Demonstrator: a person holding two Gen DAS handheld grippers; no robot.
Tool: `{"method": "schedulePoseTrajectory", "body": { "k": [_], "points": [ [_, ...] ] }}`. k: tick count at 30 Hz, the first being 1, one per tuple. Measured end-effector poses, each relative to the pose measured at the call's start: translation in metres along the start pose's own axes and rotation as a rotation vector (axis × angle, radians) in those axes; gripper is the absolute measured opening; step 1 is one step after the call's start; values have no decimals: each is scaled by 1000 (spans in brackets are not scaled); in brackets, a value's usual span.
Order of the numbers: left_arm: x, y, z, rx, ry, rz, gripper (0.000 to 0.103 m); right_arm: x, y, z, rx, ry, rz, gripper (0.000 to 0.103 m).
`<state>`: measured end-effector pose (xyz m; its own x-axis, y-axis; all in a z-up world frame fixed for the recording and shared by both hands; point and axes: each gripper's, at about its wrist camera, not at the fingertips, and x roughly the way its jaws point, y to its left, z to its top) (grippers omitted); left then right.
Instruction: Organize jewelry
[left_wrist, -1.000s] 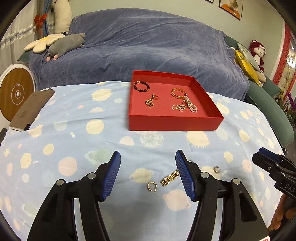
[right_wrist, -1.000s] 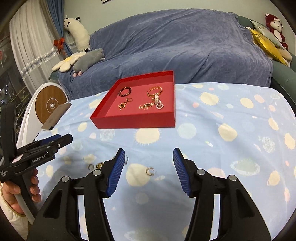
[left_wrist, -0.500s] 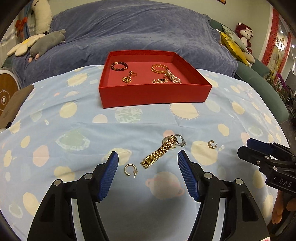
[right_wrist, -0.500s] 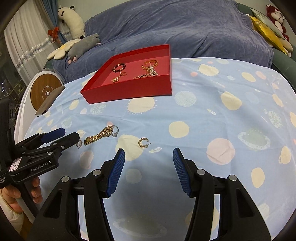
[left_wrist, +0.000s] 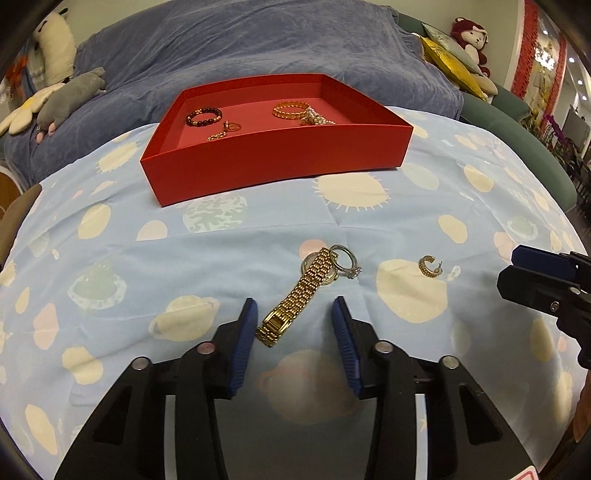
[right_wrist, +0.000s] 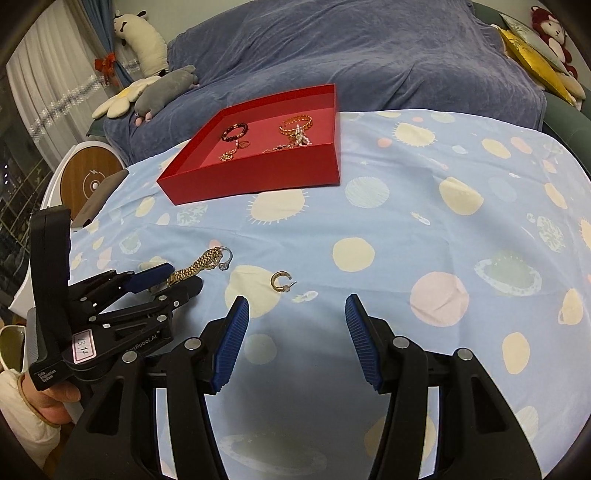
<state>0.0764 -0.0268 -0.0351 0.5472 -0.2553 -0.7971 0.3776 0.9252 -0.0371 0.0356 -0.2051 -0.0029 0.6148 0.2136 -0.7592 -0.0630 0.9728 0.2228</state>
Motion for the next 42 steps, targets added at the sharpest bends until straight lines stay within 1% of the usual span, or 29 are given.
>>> {"method": "schedulePoseTrajectory", "body": {
  "k": [2, 3, 4, 6, 9, 15, 21, 27, 32, 38, 42],
  "points": [
    [-1, -1, -1, 9, -2, -5, 20, 0, 1, 0, -1, 0, -1, 53],
    [-1, -2, -1, 17, -2, -3, 13, 1, 1, 0, -2, 1, -1, 53],
    [-2, -3, -2, 26, -2, -7, 10, 1, 2, 0, -3, 2, -1, 53],
    [-3, -5, -2, 33, -1, -10, 9, 3, 4, 1, -4, 3, -1, 53],
    [-7, -5, -1, 19, -7, -19, 9, 5, 10, 2, -10, 3, 7, 53],
    [-32, 4, 9, -28, -63, -60, 9, 13, 31, 9, -48, 3, 32, 53],
    [-47, 13, 14, -72, -81, -72, 9, 36, 54, 13, -94, 22, 46, 52],
    [-55, 29, 16, -131, -90, -81, 9, 62, 71, 18, -126, 49, 42, 44],
    [-58, 34, 14, -143, -85, -82, 9, 78, 78, 20, -146, 60, 22, 36],
    [-60, 42, 10, -156, -81, -84, 9, 85, 82, 21, -173, 53, -9, 33],
    [-62, 44, 9, -157, -82, -79, 9, 86, 83, 22, -191, 43, -31, 22]
  ]
}}
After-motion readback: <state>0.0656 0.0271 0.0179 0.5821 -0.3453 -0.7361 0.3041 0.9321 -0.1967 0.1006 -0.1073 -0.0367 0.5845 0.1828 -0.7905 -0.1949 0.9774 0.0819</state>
